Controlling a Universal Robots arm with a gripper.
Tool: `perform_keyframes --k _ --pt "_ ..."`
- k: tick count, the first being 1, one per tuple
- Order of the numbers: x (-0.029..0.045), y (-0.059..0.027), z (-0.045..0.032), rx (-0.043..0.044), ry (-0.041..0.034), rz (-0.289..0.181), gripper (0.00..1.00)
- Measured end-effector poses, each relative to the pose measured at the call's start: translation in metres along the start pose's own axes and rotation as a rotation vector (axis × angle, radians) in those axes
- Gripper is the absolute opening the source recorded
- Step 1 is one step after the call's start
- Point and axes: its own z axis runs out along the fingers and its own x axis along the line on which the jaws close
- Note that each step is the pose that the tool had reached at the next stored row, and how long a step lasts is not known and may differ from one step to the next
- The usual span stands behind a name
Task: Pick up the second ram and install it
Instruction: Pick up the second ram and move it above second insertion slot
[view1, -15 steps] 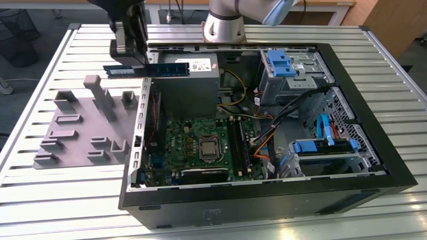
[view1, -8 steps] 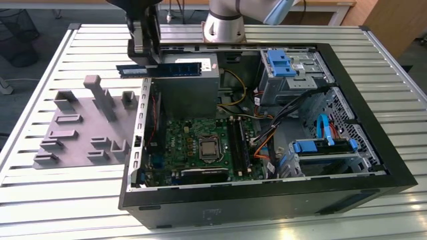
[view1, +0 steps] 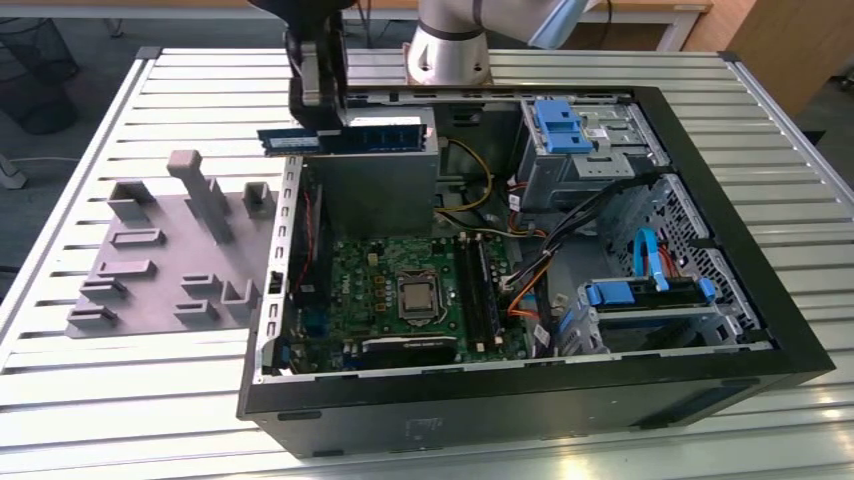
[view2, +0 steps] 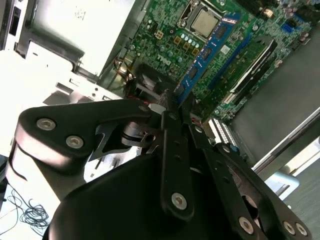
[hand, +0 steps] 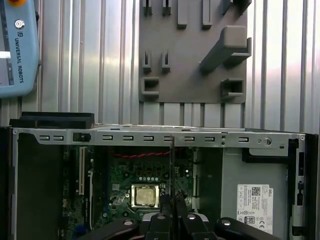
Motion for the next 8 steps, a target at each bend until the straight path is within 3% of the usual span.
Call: perform_keyframes --k 8 --pt "0.0001 -0.0195 0.0002 0.0000 0.0000 0.000 0.14"
